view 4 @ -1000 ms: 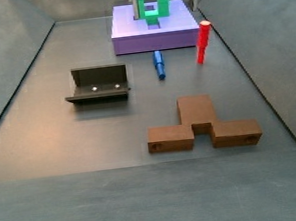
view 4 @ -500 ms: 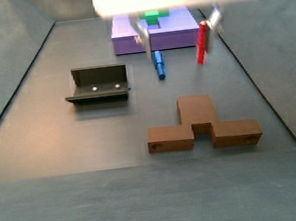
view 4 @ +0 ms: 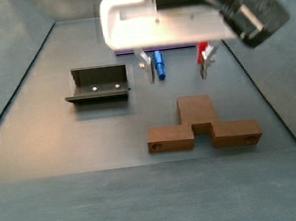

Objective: Pick up the brown object. Move up. Place the brown object on the fixture. Regrasp the brown object. Move to above the board. Insert the brown object.
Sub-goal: Pick up the brown object.

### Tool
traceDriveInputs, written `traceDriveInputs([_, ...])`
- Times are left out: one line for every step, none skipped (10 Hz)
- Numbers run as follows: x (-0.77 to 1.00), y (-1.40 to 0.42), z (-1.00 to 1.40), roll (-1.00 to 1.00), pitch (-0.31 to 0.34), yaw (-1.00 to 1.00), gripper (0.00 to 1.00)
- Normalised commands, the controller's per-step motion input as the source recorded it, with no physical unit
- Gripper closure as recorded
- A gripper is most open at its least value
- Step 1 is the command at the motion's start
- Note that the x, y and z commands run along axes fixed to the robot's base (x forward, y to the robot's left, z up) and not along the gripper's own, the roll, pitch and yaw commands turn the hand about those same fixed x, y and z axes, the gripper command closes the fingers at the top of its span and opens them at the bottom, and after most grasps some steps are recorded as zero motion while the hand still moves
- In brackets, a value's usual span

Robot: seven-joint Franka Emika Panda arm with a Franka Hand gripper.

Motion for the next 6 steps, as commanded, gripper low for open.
traceDriveInputs([-0.41, 0.01, -0.56, -0.04, -0.039, -0.01, 0.00])
traceDriveInputs([-0.20, 0.03, -0.30, 0.00, -0.021, 0.00, 0.00])
traceDriveInputs([-0.21, 0.05, -0.25, -0.06, -0.027, 0.00, 0.00])
traceDriveInputs([-0.10, 0.07, -0.18, -0.10, -0.019, 0.00, 0.00])
traceDriveInputs([-0.09, 0.14, -0.18, -0.08, -0.006, 0.00, 0.00])
traceDriveInputs([-0.02, 0.14, -0.25, -0.05, 0.000, 0.00, 0.00])
